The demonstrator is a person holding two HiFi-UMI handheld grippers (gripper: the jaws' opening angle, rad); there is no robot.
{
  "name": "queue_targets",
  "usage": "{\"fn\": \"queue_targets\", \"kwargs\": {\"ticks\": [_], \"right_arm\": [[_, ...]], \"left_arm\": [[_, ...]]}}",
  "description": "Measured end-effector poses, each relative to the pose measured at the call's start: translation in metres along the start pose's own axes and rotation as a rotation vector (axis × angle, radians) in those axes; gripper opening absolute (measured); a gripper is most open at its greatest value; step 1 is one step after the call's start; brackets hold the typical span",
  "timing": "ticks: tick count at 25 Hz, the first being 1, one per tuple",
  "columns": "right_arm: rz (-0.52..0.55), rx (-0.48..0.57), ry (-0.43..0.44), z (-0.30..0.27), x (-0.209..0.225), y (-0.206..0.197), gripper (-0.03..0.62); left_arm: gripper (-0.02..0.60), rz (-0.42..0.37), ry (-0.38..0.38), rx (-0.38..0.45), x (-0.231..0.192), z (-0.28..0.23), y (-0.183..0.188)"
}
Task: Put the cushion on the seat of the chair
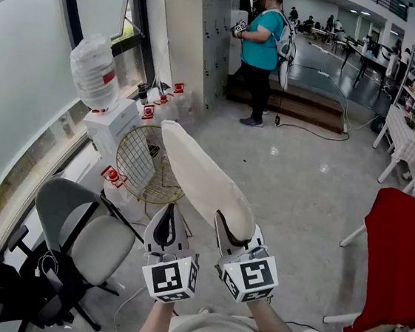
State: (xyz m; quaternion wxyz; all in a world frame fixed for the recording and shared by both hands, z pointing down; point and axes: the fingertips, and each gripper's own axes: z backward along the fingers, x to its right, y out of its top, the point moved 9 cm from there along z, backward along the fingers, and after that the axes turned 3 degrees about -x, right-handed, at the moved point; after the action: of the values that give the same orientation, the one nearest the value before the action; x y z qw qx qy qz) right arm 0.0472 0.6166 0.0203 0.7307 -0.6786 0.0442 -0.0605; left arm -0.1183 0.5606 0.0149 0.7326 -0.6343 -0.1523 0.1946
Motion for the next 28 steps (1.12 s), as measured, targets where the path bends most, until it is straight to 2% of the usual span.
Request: {"fn": "queue_targets", "kwargs": {"ticks": [5, 17, 28], "right_arm": [[0.003, -0.02, -0.014, 0.01, 0.001, -0.001, 0.051], [-0.015, 0.004, -0.001, 0.006, -0.001, -0.002, 0.051], [-0.058, 0.006, -0.005, -0.008, -0.02, -0.019, 0.051]], "left_arm": [[0.014, 0.011, -0.017, -0.019, 0.007, 0.006, 0.0], [0.014, 0.014, -0.008, -0.005, -0.001, 0.005, 0.0], [0.014, 0.005, 0.02, -0.003, -0.04, 0.014, -0.008]]}}
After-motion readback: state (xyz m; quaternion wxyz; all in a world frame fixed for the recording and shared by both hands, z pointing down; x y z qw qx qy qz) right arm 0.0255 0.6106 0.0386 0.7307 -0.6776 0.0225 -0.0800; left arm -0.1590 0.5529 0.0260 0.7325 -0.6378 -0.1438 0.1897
